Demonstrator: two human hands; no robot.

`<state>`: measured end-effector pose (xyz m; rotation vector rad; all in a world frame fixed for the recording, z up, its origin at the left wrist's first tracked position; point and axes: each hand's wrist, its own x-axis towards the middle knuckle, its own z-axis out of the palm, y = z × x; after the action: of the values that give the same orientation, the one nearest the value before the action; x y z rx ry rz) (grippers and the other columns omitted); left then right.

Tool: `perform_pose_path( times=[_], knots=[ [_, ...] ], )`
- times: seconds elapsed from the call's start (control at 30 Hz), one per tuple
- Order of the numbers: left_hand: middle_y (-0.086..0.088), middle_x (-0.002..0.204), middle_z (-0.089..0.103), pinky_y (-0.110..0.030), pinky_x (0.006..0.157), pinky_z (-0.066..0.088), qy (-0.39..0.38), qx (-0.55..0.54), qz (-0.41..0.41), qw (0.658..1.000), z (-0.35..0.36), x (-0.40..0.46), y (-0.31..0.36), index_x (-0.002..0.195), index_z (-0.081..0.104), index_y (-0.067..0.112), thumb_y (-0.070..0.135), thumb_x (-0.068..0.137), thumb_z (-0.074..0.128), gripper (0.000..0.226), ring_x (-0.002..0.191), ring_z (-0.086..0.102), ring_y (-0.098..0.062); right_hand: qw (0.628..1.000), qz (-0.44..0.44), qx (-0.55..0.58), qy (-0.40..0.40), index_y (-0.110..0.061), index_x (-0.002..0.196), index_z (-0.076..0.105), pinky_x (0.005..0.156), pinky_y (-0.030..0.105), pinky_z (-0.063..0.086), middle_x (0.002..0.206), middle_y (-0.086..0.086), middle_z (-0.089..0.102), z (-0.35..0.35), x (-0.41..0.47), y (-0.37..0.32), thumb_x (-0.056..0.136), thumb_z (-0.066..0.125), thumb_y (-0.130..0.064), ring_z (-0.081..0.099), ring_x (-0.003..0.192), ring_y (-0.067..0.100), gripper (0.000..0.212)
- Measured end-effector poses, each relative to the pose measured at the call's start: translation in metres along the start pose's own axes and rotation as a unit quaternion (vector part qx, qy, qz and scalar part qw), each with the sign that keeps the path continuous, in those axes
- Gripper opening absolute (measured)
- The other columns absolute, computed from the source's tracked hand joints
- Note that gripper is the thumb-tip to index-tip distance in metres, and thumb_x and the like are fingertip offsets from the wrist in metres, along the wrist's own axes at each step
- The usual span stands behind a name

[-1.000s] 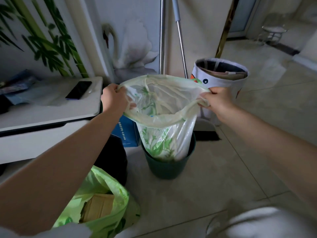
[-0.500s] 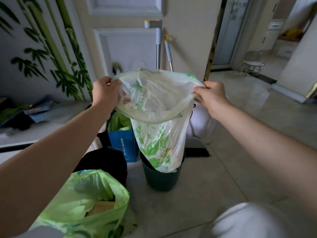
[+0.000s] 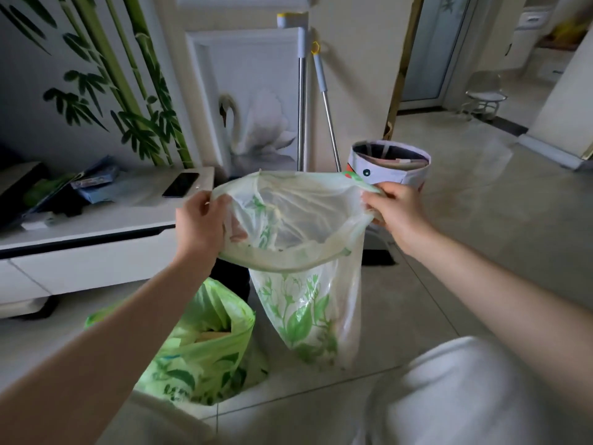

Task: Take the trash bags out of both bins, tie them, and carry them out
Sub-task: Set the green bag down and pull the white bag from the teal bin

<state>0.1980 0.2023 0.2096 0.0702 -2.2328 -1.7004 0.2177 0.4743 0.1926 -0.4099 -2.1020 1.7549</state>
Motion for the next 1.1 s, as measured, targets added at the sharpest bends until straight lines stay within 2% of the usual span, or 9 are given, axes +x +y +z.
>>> perform_pose_path(
  times=[0.17, 0.33, 0.5, 0.57, 0.67, 0.8, 0.93, 1.0, 1.1],
  knots=[
    [-0.01, 0.06, 0.055, -0.03, 0.051, 0.041, -0.037, 0.037, -0.052, 0.997, -0.009, -0.026, -0.057, 0.078, 0.059, 0.0, 0.025, 0.088, 0.057, 0.027, 0.053, 0.05, -0.019, 0.997, 0.047, -0.051, -0.038, -0.006, 0.073, 0.065, 0.045, 0.014, 0.043, 0.059, 0.005, 0.057, 0.003, -0.024, 0.047, 0.084, 0.061, -0.001, 0.05, 0.038, -0.002, 0.012],
    [-0.005, 0.054, 0.055, -0.024, 0.043, 0.038, -0.08, 0.097, -0.079, 0.989, -0.009, -0.062, -0.099, 0.074, 0.058, 0.002, 0.021, 0.09, 0.055, 0.026, 0.042, 0.049, -0.012, 0.984, 0.096, -0.119, -0.087, -0.016, 0.07, 0.065, 0.051, 0.018, 0.049, 0.064, 0.004, 0.064, 0.01, -0.04, 0.107, 0.085, 0.064, -0.008, 0.058, 0.054, 0.01, 0.017],
    [-0.011, 0.064, 0.064, -0.018, 0.037, 0.041, -0.1, 0.139, -0.144, 0.975, -0.013, -0.093, -0.154, 0.078, 0.059, 0.006, 0.019, 0.093, 0.055, 0.02, 0.039, 0.055, -0.005, 0.961, 0.151, -0.194, -0.125, -0.006, 0.082, 0.065, 0.045, 0.014, 0.046, 0.067, 0.004, 0.063, 0.012, -0.05, 0.155, 0.089, 0.059, -0.006, 0.058, 0.051, 0.007, 0.009],
    [-0.011, 0.074, 0.068, -0.025, 0.044, 0.05, -0.107, 0.145, -0.189, 0.965, -0.017, -0.099, -0.177, 0.088, 0.061, 0.005, 0.022, 0.093, 0.053, 0.019, 0.053, 0.065, -0.014, 0.943, 0.18, -0.243, -0.136, -0.003, 0.084, 0.066, 0.054, 0.022, 0.048, 0.07, 0.009, 0.064, 0.009, -0.051, 0.173, 0.085, 0.06, -0.007, 0.058, 0.057, 0.014, 0.007],
    [-0.014, 0.093, 0.067, -0.05, 0.074, 0.058, -0.155, 0.158, -0.259, 0.94, -0.025, -0.099, -0.216, 0.097, 0.06, 0.014, 0.034, 0.09, 0.055, 0.021, 0.083, 0.066, -0.032, 0.91, 0.215, -0.304, -0.182, -0.01, 0.076, 0.063, 0.057, 0.027, 0.049, 0.072, 0.011, 0.061, 0.006, -0.054, 0.188, 0.081, 0.057, -0.006, 0.057, 0.065, 0.021, 0.009],
    [-0.018, 0.1, 0.066, -0.052, 0.072, 0.059, -0.171, 0.138, -0.338, 0.915, -0.028, -0.097, -0.231, 0.107, 0.058, 0.015, 0.033, 0.085, 0.066, 0.03, 0.084, 0.069, -0.036, 0.885, 0.248, -0.335, -0.208, -0.013, 0.089, 0.062, 0.048, 0.023, 0.049, 0.082, 0.01, 0.064, 0.01, -0.056, 0.193, 0.081, 0.056, -0.009, 0.062, 0.065, 0.021, 0.011],
    [-0.017, 0.098, 0.069, -0.031, 0.059, 0.051, -0.281, 0.187, -0.409, 0.848, -0.026, -0.101, -0.227, 0.114, 0.046, 0.018, 0.036, 0.079, 0.071, 0.046, 0.07, 0.069, -0.026, 0.814, 0.183, -0.496, -0.24, -0.011, 0.11, 0.054, 0.063, 0.028, 0.046, 0.106, 0.016, 0.064, 0.016, -0.056, 0.198, 0.076, 0.063, -0.018, 0.064, 0.09, 0.031, 0.035],
    [-0.015, 0.092, 0.071, -0.031, 0.06, 0.05, -0.316, 0.223, -0.404, 0.829, -0.026, -0.101, -0.229, 0.109, 0.045, 0.013, 0.03, 0.079, 0.071, 0.043, 0.067, 0.07, -0.023, 0.812, 0.125, -0.521, -0.233, -0.009, 0.12, 0.052, 0.077, 0.031, 0.048, 0.117, 0.018, 0.061, 0.02, -0.052, 0.2, 0.075, 0.065, -0.017, 0.061, 0.104, 0.033, 0.048],
    [-0.018, 0.088, 0.071, -0.031, 0.058, 0.053, -0.321, 0.223, -0.397, 0.831, -0.024, -0.099, -0.229, 0.101, 0.048, 0.007, 0.018, 0.082, 0.068, 0.03, 0.061, 0.072, -0.021, 0.833, 0.076, -0.492, -0.243, -0.01, 0.129, 0.049, 0.088, 0.034, 0.049, 0.125, 0.018, 0.058, 0.032, -0.043, 0.197, 0.076, 0.064, -0.017, 0.058, 0.111, 0.033, 0.056]
  ],
)
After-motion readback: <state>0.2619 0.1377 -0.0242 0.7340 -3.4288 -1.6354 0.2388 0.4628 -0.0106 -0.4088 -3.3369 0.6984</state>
